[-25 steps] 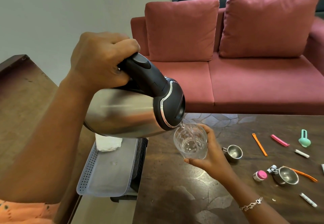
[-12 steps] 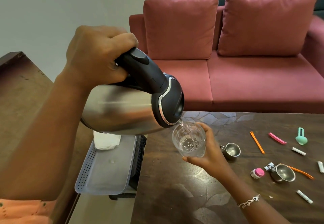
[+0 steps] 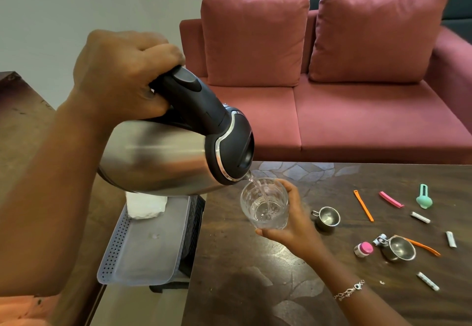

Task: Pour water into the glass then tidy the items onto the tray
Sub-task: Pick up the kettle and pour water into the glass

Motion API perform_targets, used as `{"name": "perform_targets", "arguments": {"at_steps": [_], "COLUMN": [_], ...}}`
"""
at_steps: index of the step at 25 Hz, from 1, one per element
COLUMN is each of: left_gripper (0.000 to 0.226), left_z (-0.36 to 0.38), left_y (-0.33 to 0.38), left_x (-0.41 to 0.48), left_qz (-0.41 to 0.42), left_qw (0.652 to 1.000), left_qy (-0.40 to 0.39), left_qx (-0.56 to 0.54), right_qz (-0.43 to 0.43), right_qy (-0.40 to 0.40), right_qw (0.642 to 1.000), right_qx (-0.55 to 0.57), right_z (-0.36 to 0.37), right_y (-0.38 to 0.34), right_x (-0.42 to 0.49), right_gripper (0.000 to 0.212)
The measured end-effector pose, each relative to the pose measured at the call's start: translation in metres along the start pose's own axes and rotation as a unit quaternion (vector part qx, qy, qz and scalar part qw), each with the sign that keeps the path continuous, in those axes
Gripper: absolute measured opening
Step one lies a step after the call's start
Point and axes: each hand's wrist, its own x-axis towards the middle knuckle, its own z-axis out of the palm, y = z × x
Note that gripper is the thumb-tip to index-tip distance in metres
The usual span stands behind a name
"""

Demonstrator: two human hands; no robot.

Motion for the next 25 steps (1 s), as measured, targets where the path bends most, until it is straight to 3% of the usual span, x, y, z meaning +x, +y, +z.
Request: {"name": "perform_targets", "arguments": {"at_steps": [25], "left_gripper": [0.037], "left_z": [0.005], "left_y": [-0.02], "left_x": [-0.003], "left_qz": [-0.01], "left_qw": [1.0], "left_qy": [0.003], "left_qx": [-0.013], "right_qz": [0.003], "right_qy": [-0.002], "right_qw": [1.0], "right_qx": [-0.001], "right_z": [0.007], "right_y": [0.002], "right_x": [-0.004], "right_gripper": [0.092]}}
